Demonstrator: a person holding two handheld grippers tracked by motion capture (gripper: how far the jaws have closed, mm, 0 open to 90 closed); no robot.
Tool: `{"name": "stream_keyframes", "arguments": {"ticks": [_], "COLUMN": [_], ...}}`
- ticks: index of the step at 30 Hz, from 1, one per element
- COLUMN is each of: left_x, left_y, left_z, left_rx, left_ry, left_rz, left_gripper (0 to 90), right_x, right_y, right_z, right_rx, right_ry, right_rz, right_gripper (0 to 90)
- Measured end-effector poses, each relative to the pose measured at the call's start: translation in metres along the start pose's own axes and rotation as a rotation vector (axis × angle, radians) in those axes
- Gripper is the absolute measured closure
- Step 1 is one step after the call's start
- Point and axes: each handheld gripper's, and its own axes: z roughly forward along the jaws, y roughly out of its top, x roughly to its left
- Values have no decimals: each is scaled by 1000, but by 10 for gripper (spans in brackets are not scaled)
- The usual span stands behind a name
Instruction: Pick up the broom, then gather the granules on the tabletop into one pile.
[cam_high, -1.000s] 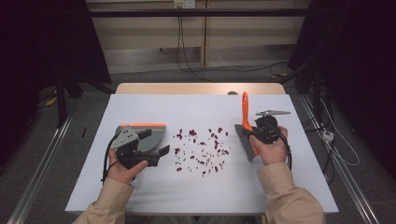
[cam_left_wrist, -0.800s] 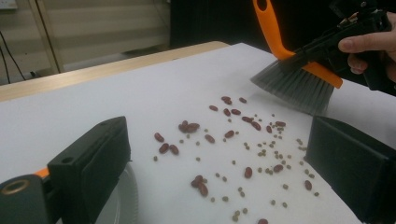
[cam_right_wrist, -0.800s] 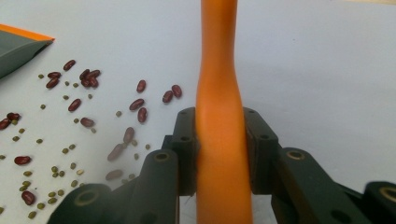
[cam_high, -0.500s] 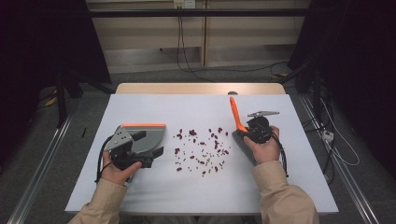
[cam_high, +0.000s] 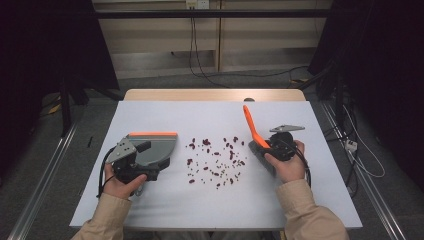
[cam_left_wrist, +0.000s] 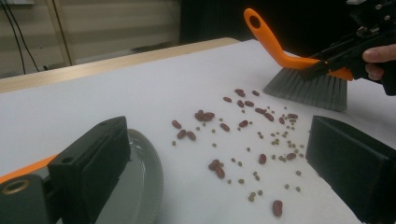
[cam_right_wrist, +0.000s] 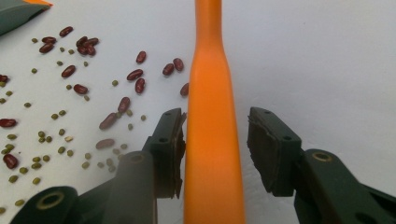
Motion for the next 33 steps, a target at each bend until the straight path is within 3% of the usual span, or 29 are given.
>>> {"name": "stream_keyframes", "arguments": {"ticks": [6,9,14,17,20,33], "left_x": [2,1,3,4,5,9], "left_y": [-1,-2,-4,-5,-6,-8], "left_z": [-1,-1,-4,-6,-7,-10], "left_rx": [7,9,5,5,9,7], "left_ry": [3,4,10,17,22,5], "left_rz": [2,3,-1,-7,-9,-15], "left_gripper": [63,63,63,63,63,58], "right_x": [2,2,1,0,-1,-4], "right_y": [-7,-10,-9,-7,1,22], "right_z": [-9,-9,-9,-9,-7,23], "right_rx": [18,-4,-8,-63,-118,-148], "right_ry": [-27,-30,-20,-12,-18,-3], "right_rz": [-77,-84,-50,-31,-41,-104], "right_gripper": [701,706,709,710,710,710]}}
